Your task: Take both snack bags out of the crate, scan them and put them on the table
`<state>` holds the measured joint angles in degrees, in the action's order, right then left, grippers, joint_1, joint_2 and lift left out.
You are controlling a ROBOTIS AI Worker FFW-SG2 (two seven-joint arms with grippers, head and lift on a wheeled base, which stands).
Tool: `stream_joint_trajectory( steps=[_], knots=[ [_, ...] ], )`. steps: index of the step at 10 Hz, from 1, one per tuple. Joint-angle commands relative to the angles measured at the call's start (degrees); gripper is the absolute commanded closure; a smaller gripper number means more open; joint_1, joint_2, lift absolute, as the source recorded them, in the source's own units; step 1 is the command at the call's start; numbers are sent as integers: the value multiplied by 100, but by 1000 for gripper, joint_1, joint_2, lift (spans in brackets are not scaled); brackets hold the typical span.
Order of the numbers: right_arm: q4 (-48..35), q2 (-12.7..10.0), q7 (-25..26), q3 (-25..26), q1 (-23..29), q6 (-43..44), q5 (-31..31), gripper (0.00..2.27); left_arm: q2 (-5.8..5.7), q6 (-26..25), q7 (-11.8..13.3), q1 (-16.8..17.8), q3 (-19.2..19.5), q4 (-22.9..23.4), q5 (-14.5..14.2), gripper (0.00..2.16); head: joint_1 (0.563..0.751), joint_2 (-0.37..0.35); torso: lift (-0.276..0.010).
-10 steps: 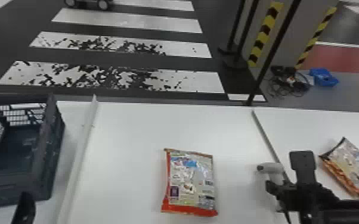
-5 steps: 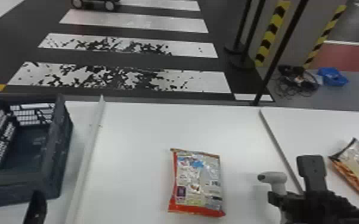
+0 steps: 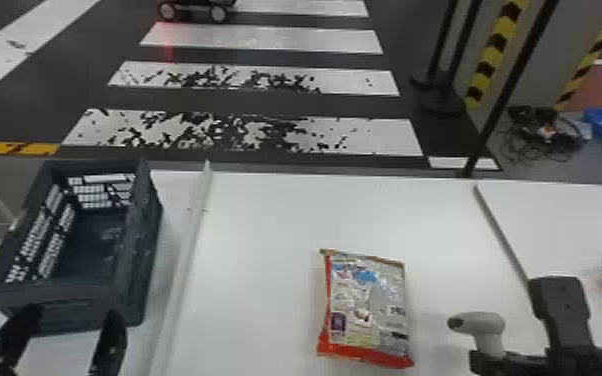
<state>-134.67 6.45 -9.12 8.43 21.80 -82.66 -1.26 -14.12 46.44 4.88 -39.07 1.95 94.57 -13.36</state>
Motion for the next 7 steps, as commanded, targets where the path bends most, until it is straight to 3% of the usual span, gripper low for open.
stream_joint_trajectory(
  steps=[1, 7],
  knots=[
    [-261, -56, -11, -88, 61, -203, -41, 2253, -3, 0, 4, 5, -10, 0, 0, 140, 695, -4, -94],
    [-595, -303, -64, -624, 70, -379, -33, 2253, -3, 18, 4, 5, -10, -17, 0, 140, 695, 101, -94]
  ],
)
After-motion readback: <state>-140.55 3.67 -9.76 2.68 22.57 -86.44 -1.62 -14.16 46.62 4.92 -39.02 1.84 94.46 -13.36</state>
